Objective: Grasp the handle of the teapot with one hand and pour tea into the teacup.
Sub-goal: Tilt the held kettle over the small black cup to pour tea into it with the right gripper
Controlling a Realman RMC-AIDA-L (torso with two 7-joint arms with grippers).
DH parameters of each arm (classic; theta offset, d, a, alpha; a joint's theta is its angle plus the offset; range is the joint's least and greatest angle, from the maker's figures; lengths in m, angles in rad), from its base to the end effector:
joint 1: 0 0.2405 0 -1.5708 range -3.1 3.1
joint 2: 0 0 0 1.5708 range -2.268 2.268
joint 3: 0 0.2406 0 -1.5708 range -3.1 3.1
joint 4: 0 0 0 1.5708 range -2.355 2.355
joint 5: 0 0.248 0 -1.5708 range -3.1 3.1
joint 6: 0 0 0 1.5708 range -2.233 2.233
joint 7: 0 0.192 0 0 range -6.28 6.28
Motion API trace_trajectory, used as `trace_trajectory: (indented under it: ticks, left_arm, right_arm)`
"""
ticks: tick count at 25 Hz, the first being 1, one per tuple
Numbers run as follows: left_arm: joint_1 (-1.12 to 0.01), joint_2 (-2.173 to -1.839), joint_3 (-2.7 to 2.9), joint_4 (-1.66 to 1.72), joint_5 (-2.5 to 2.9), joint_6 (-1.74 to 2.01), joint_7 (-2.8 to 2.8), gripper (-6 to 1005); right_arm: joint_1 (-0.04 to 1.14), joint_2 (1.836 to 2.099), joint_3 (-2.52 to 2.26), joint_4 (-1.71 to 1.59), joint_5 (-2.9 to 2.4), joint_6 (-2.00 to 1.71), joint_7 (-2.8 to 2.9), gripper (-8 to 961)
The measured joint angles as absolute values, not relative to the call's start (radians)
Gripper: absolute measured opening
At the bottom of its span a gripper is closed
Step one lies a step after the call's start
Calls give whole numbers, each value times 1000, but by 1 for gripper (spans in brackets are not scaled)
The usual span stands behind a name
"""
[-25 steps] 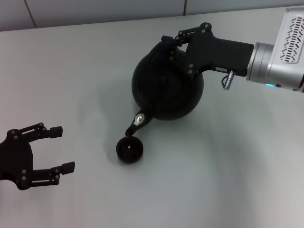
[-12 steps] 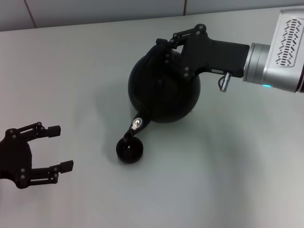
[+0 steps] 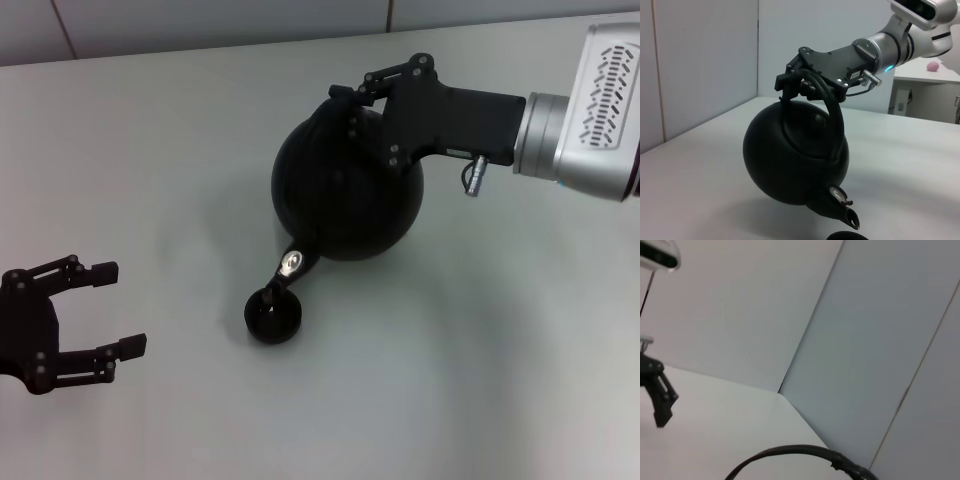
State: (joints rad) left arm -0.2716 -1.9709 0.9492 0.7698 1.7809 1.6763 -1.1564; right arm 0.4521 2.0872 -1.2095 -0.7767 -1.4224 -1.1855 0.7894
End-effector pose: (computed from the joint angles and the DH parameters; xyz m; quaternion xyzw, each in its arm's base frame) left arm -0.2971 0.3053 0.0022 -0.9617 -0.1104 -0.2162 0.1272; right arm 0.1909 0.4147 -0.0503 -0.9235 -0.0834 0.2326 0.2935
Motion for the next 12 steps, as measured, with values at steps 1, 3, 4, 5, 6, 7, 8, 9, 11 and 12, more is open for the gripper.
trace_trajectory:
  ticks: [1,3,4,5,6,7,8,9,11,12]
  left_arm:
    - [-271,-1970,948,770,1781,1675,-1157,865]
    - [-271,-1970,948,770,1781,1675,-1157,865]
    - [-270,-1970,948,770,1781,1674,-1157,865]
    - [-270,-1970,948,770,1781,1674,-1157,865]
    - [-270,-1970,948,770,1781,1673,-1157,865]
    - [-270,-1970,948,770,1781,1673,-1157,865]
    - [-270,-1970,948,770,1781,1673,-1157,865]
    - [-270,-1971,948,770,1781,1673,-1157,865]
    - [-271,-1971,948,770,1781,1673,-1157,865]
    - [-271,-1971,948,770,1781,1673,-1157,865]
  right_arm:
    - [443,2090,-1215,-792,-1426,-1185,771,123]
    - [439,2090,-1219,-797,-1426,-1185,767,123]
    - [437,2091,-1222,-801,-1426,-1185,764,123]
    - [436,2091,-1224,-804,-1426,-1186,763,123]
    - [436,2091,-1224,-805,-1427,-1186,762,123]
    - [436,2091,-1224,-805,-1427,-1186,762,123]
    - [436,2091,-1225,-806,-1427,-1186,761,122]
    - [436,2091,-1225,-807,-1428,-1185,759,122]
    - [436,2091,-1225,-811,-1428,-1181,759,121]
    - [436,2091,-1225,-811,-1428,-1181,759,120]
